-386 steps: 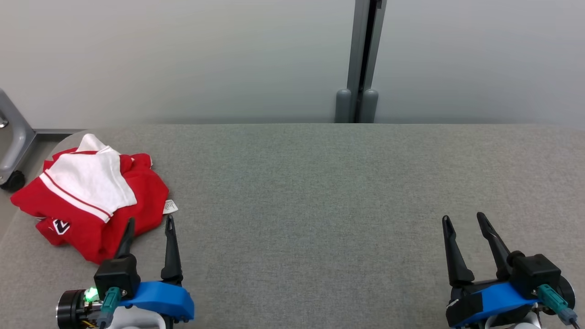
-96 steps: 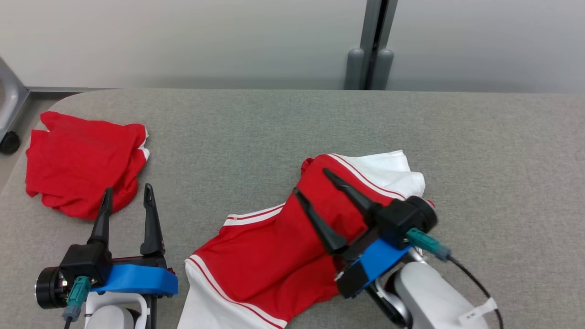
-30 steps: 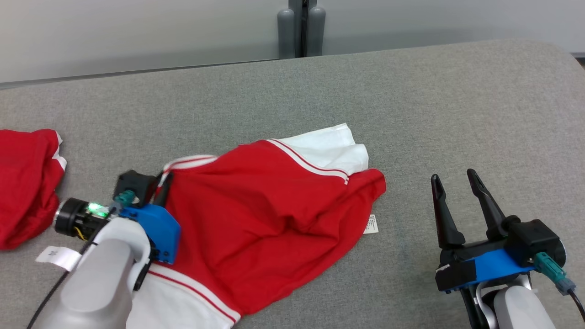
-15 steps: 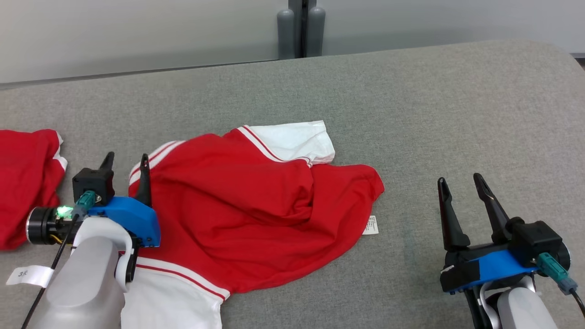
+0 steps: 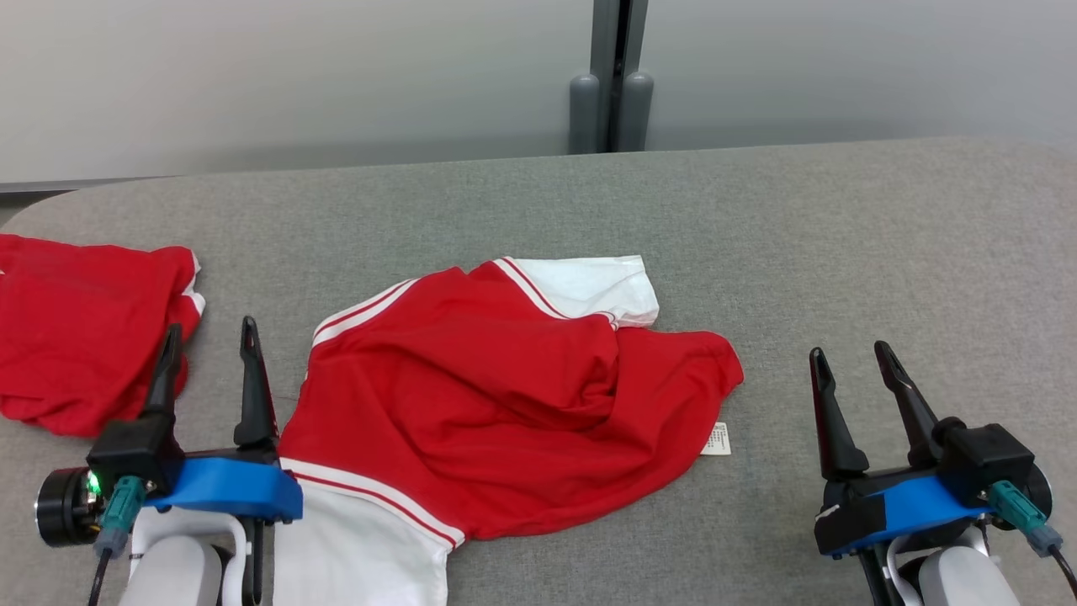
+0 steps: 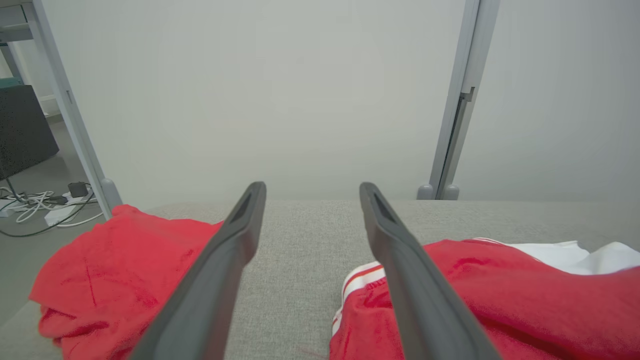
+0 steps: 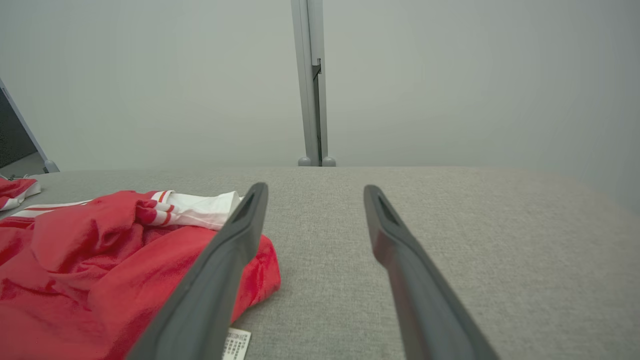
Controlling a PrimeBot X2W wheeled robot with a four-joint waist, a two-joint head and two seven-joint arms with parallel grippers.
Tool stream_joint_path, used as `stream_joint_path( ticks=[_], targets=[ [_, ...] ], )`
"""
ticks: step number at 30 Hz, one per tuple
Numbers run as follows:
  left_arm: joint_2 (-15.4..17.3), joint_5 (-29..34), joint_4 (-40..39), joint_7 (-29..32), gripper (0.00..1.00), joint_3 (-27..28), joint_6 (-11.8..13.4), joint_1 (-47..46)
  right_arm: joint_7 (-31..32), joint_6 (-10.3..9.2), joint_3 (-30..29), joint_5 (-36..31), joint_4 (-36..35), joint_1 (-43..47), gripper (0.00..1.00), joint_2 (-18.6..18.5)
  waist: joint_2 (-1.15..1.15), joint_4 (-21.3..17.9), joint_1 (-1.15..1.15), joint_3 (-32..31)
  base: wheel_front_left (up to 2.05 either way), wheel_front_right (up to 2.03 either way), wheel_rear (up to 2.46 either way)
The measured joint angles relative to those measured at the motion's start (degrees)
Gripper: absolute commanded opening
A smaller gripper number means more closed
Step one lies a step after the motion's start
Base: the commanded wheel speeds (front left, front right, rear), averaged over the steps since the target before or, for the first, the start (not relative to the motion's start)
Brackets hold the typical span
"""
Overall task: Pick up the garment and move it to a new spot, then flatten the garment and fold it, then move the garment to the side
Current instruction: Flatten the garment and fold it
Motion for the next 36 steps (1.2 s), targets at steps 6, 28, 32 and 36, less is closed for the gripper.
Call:
stream_joint_path(
  ticks=[6,28,32,36],
  targets=[
    [-3.0,3.5,-5.1,0.0,1.00,2.6,-0.7,6.7,0.0,0.00,0.1,-0.1,0.9,1.1,1.00,0.0,0.00,1.6,0.00,-1.1,0.00,0.00,0.00],
    [-7.1,8.9,-5.9,0.0,1.00,5.8,-5.4,6.2,0.6,0.01,3.6,0.6,16.6,-2.6,1.00,0.0,0.00,6.0,0.01,0.2,0.00,0.00,0.00],
    [-7.8,9.4,-5.6,0.0,1.00,6.0,-6.0,5.6,0.3,0.01,4.9,2.1,22.3,-4.7,1.00,0.0,0.00,7.1,0.01,1.1,0.00,0.00,0.00],
    [-8.4,10.0,-5.2,0.0,1.00,6.2,-6.4,5.2,0.0,0.00,7.9,4.5,27.2,-7.0,0.35,0.0,0.00,7.7,0.01,1.7,0.00,0.00,0.00]
  ],
)
